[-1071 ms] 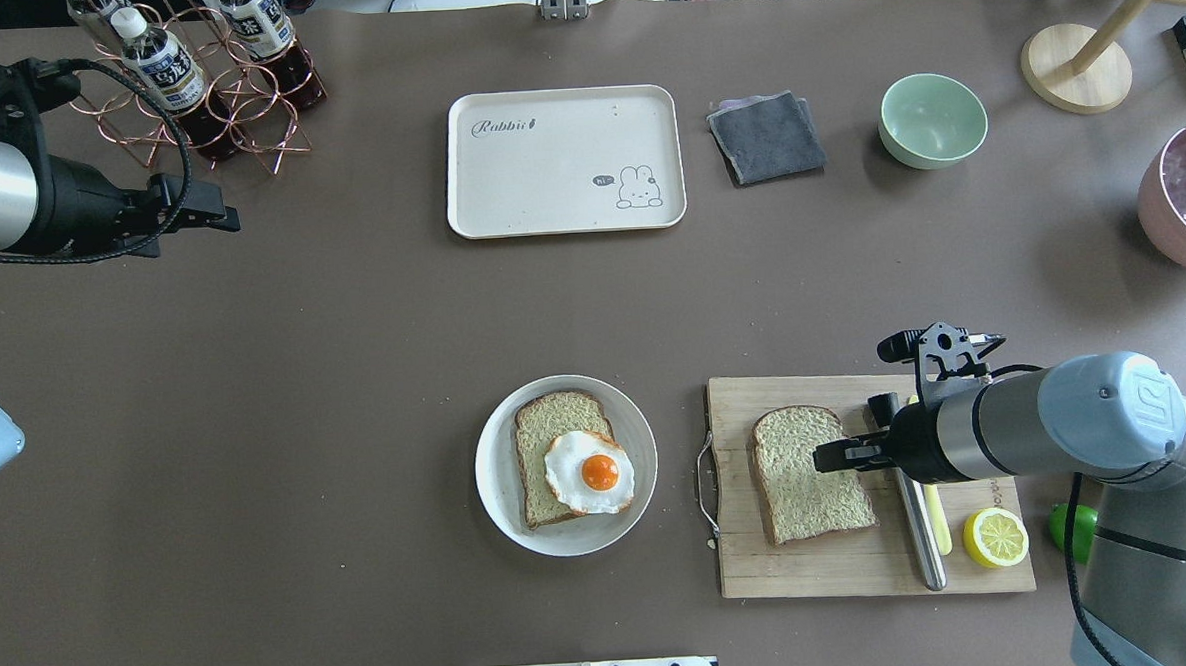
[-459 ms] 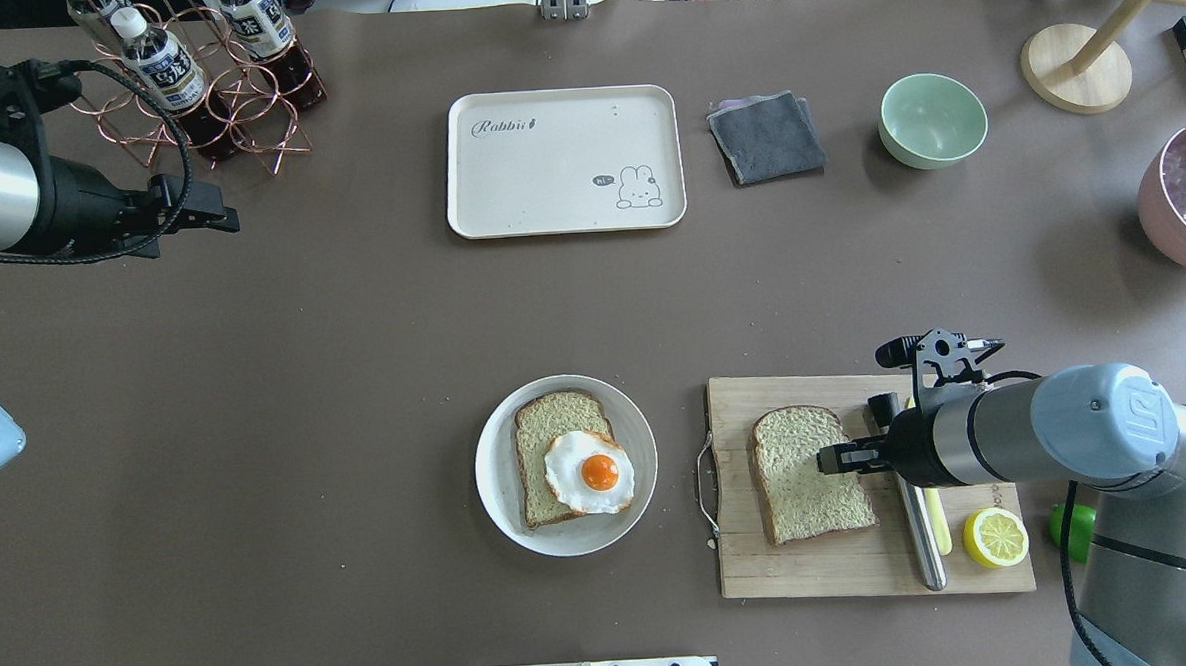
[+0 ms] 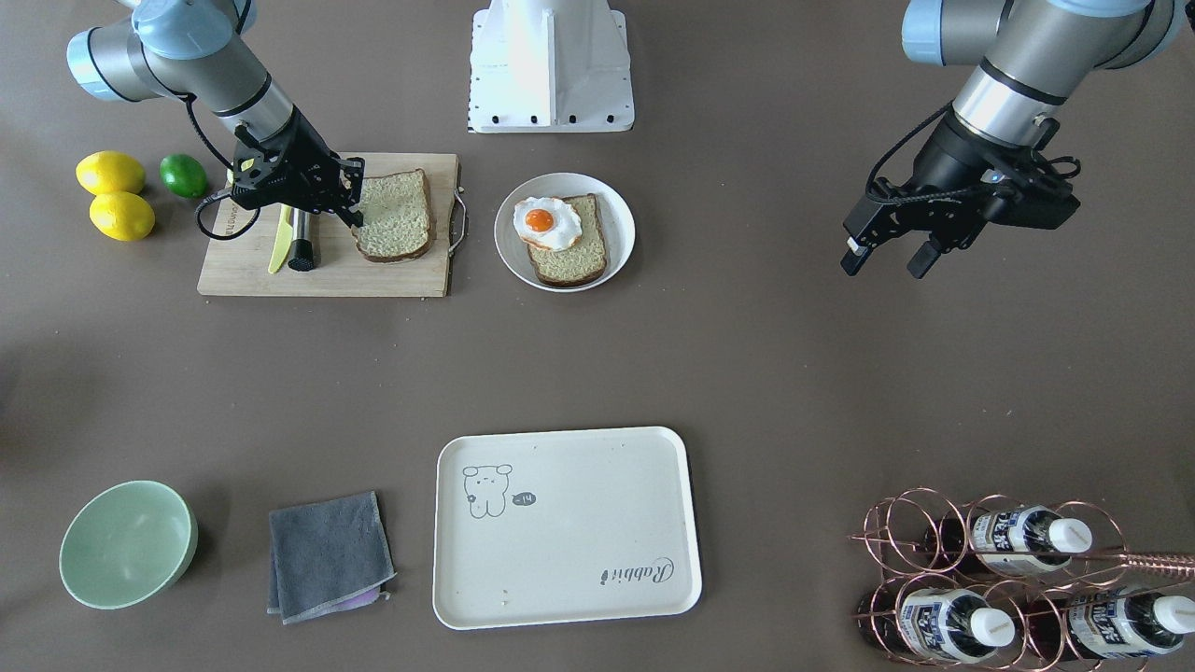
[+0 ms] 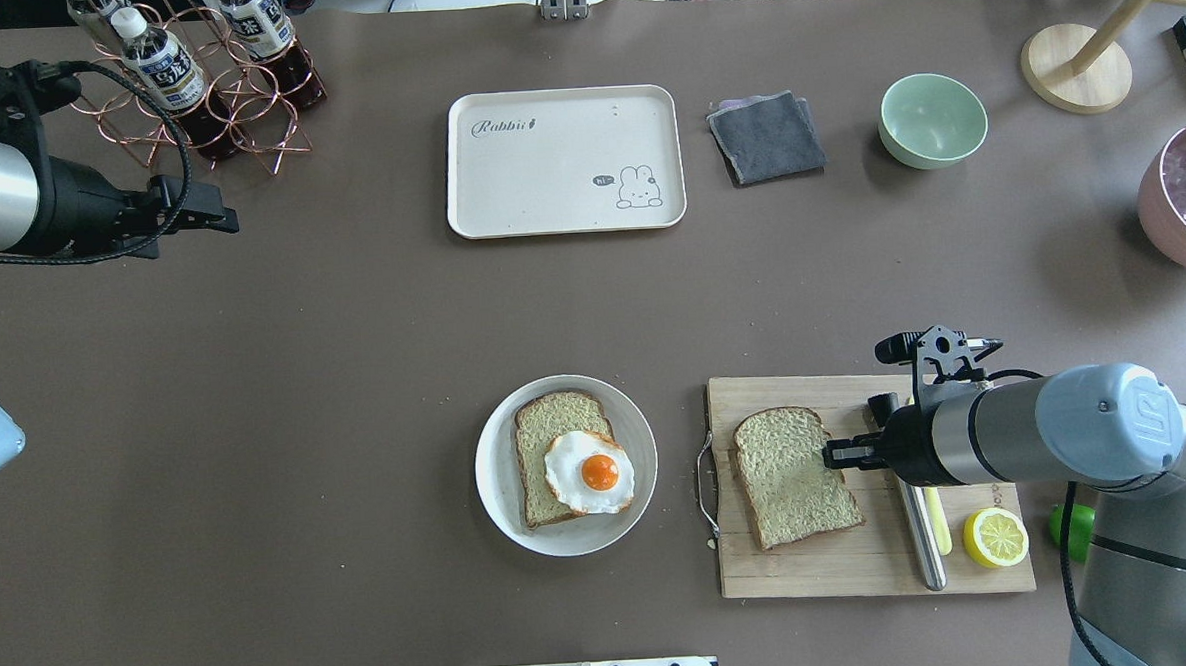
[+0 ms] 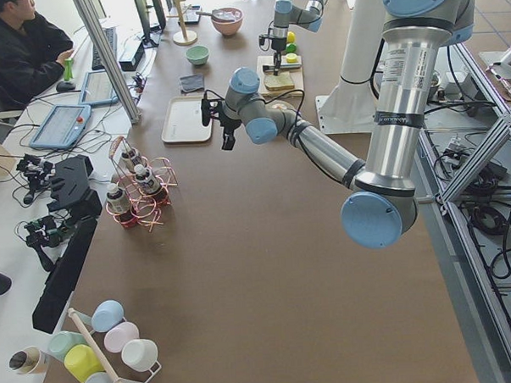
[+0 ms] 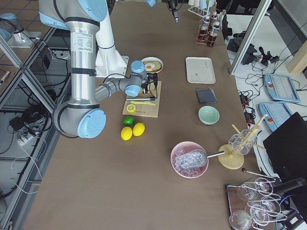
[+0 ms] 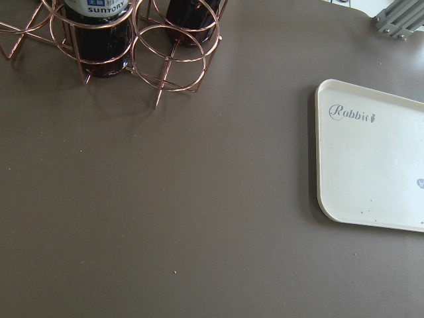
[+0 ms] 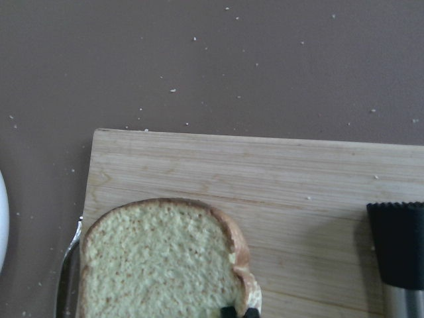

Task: Make sandwich and place on tray
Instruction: 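Lower the right gripper and grasp the edge of the bread slice, then lift the bread slice and flip it onto the egg on the plate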

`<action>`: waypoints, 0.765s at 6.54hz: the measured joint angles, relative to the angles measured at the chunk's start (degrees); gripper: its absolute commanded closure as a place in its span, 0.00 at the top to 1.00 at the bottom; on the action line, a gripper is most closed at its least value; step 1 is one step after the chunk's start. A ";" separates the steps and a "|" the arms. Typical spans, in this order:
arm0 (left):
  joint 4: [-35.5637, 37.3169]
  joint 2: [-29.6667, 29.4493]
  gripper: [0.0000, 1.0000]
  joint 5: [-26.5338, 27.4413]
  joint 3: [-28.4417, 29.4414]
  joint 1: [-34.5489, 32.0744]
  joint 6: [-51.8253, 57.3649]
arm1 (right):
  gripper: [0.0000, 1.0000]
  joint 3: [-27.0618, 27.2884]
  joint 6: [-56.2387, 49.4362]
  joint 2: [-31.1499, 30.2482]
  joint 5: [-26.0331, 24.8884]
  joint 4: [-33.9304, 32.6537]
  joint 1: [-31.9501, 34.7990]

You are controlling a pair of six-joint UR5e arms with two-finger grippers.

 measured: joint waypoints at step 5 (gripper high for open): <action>-0.08 -0.30 0.97 0.00 0.76 0.00 0.08 | 0.00 -2.91 6.95 4.41 6.81 15.38 4.64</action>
